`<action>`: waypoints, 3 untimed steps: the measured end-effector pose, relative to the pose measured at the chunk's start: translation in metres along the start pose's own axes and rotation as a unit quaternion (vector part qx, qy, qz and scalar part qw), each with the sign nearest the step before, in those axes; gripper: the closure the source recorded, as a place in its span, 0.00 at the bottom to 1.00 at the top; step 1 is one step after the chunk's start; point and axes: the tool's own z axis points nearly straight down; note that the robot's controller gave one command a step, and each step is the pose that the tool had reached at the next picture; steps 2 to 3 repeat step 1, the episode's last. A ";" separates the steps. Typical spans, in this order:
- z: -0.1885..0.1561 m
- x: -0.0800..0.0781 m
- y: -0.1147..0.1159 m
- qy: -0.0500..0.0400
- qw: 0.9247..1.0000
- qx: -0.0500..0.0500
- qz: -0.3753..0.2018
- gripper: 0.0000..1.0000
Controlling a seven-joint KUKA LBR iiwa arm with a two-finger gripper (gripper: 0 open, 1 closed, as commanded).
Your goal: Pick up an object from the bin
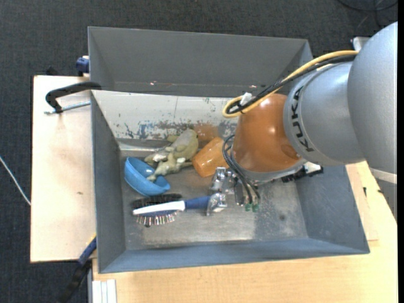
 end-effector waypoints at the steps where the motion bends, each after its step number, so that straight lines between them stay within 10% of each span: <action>1: -0.163 -0.003 0.020 -0.001 0.999 0.001 -0.047 1.00; 3: -0.163 -0.003 0.020 -0.001 0.999 0.001 -0.047 1.00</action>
Offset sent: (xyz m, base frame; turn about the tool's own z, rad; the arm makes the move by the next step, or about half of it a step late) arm 0.0002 0.0183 0.1584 -0.0937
